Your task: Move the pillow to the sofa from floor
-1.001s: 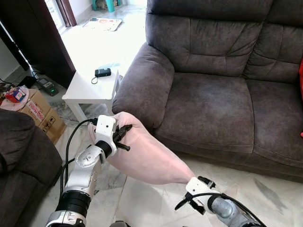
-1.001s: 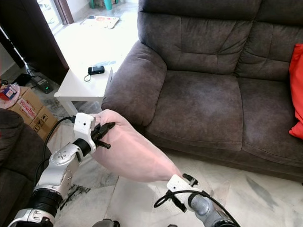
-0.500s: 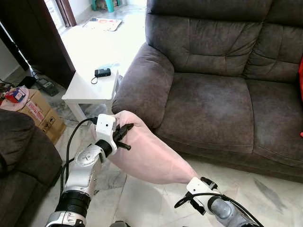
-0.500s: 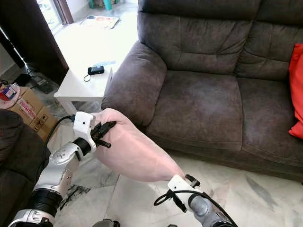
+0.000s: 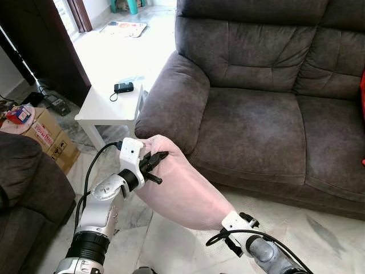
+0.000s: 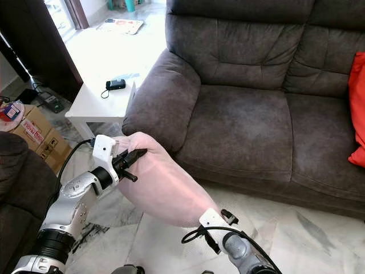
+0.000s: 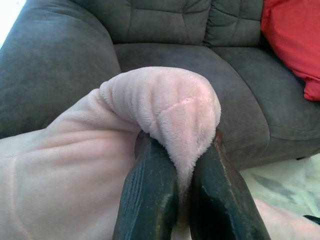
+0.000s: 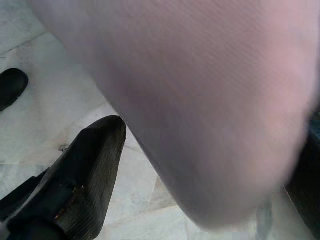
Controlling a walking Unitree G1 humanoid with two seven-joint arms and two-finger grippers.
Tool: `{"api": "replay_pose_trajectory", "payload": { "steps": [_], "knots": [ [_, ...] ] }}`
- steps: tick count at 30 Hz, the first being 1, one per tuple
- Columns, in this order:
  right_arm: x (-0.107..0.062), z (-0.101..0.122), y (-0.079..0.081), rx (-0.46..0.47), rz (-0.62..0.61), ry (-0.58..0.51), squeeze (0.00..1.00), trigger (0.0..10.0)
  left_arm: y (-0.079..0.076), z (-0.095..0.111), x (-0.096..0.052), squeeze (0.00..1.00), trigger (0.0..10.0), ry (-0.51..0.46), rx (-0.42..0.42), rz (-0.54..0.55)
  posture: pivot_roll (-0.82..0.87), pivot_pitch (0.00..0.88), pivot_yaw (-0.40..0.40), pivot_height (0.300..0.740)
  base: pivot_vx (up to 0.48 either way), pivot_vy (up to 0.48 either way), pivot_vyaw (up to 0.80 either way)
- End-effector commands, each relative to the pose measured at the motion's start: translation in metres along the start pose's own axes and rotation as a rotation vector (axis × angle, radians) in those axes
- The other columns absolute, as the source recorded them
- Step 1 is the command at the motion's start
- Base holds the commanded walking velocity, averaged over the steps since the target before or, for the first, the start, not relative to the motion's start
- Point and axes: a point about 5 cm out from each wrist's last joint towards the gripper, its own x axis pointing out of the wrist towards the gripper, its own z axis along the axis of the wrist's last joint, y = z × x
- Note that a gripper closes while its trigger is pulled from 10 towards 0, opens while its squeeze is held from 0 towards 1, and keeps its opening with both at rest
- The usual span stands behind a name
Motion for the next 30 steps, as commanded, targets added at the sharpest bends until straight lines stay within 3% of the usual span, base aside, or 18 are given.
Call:
{"api": "replay_pose_trajectory", "payload": {
  "steps": [1,2,3,23,30],
  "knots": [
    [-0.001,-0.005,0.007,0.001,0.030,0.024,0.00,2.4,-0.002,0.023,0.000,0.00,10.0,-0.104,0.013,-0.025,0.14,0.128,0.033,0.740,0.000,0.000,0.00],
    [-0.001,-0.005,0.007,-0.001,0.033,0.024,0.00,2.4,-0.002,0.023,0.000,0.00,10.0,-0.103,0.012,-0.027,0.14,0.128,0.033,0.740,0.000,0.000,0.00],
    [-0.001,-0.005,0.008,-0.001,0.039,0.023,0.00,0.0,-0.002,0.023,0.000,0.00,10.0,-0.103,0.012,-0.027,0.14,0.129,0.034,0.740,0.000,0.000,0.00],
    [-0.002,-0.008,0.010,-0.012,0.055,0.023,0.00,0.0,-0.004,0.018,0.000,0.00,10.0,-0.082,0.009,-0.026,0.13,0.131,0.030,0.740,0.000,0.000,0.00],
    [-0.002,-0.006,0.010,0.047,0.032,-0.001,0.00,0.0,-0.004,0.010,-0.002,0.00,10.0,-0.052,0.011,-0.026,0.12,0.128,0.033,0.740,0.000,0.000,0.00]
  ]
}}
